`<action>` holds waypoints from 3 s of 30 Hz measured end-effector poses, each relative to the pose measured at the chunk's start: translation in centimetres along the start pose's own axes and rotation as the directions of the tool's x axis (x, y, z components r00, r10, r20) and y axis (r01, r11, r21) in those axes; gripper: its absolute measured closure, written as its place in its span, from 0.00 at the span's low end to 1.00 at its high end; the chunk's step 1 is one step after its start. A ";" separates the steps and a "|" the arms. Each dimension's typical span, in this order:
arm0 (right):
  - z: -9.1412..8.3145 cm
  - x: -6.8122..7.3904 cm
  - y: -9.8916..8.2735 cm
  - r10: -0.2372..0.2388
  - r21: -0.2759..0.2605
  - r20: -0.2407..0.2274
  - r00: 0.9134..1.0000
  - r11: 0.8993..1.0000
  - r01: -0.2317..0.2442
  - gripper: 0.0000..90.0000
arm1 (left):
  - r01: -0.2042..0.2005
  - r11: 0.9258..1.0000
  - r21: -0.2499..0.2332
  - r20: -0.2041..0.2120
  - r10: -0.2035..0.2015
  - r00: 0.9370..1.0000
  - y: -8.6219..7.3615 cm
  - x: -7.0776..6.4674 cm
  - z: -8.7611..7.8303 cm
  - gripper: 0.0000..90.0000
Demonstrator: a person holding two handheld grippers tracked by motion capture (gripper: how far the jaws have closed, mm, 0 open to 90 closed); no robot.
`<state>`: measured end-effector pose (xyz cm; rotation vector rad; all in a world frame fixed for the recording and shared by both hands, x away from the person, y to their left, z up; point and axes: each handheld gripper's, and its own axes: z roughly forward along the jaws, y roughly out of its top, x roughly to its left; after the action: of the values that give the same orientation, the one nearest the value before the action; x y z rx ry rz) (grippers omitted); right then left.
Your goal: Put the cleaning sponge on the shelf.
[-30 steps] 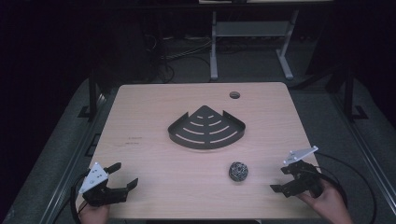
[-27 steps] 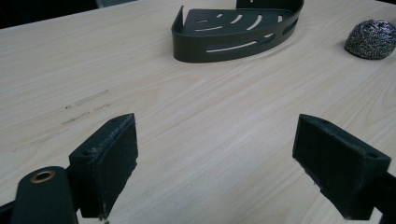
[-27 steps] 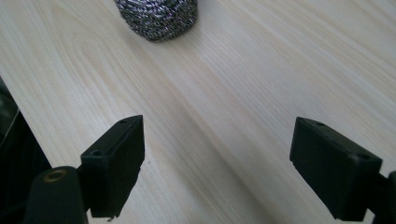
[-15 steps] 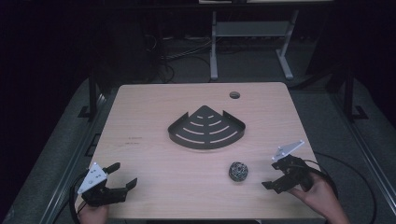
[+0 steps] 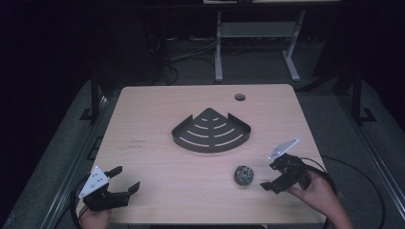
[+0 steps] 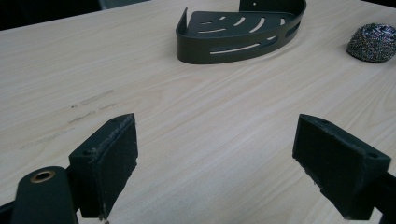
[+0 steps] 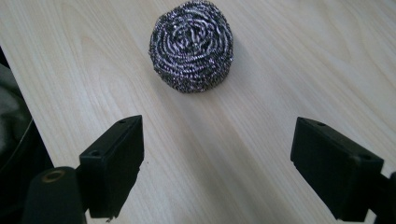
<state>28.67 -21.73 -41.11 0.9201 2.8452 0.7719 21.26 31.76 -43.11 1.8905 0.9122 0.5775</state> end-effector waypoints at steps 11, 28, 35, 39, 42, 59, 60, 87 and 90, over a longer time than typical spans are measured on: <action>1.0 0.1 2.2 -0.041 0.036 -0.023 0.999 0.998 0.042 0.19 | 0.003 1.000 -0.006 -0.007 -0.003 1.000 0.0 0.0 -0.2 0.15; 3.0 0.2 4.7 -0.083 0.097 -0.060 0.995 0.991 0.088 0.17 | 0.005 1.000 -0.012 -0.009 -0.006 1.000 0.0 0.0 -0.3 0.15; 3.9 0.2 5.2 -0.086 0.119 -0.072 0.994 0.988 0.094 0.17 | 0.006 1.000 -0.013 -0.009 -0.006 1.000 0.0 0.0 -0.3 0.15; 4.4 0.3 5.6 -0.088 0.130 -0.083 0.993 0.987 0.098 0.17 | 0.006 1.000 -0.013 -0.010 -0.006 1.000 0.0 0.0 -0.4 0.15; 4.8 0.4 6.0 -0.093 0.149 -0.081 0.992 0.983 0.105 0.17 | 0.006 1.000 -0.014 -0.009 -0.006 1.000 0.1 0.0 -0.4 0.15; 6.2 0.5 6.9 -0.107 0.198 -0.086 0.991 0.973 0.122 0.18 | 0.010 1.000 -0.017 -0.011 -0.010 1.000 0.1 0.0 -0.4 0.15; 6.3 0.5 6.9 -0.109 0.201 -0.086 0.990 0.972 0.125 0.19 | 0.010 1.000 -0.017 -0.012 -0.010 1.000 0.1 0.0 -0.5 0.15; 6.9 1.0 7.2 -0.161 0.233 -0.077 0.984 0.957 0.175 0.37 | 0.013 1.000 -0.025 -0.012 -0.013 1.000 0.0 0.1 -0.6 0.15; 6.7 1.2 7.5 -0.173 0.227 -0.080 0.982 0.956 0.186 0.37 | 0.011 1.000 -0.025 -0.013 -0.012 1.000 0.0 0.1 -0.6 0.15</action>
<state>33.01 -12.81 -43.28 0.6542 3.0656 0.4599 20.90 32.20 -42.77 1.8605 0.9197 0.5921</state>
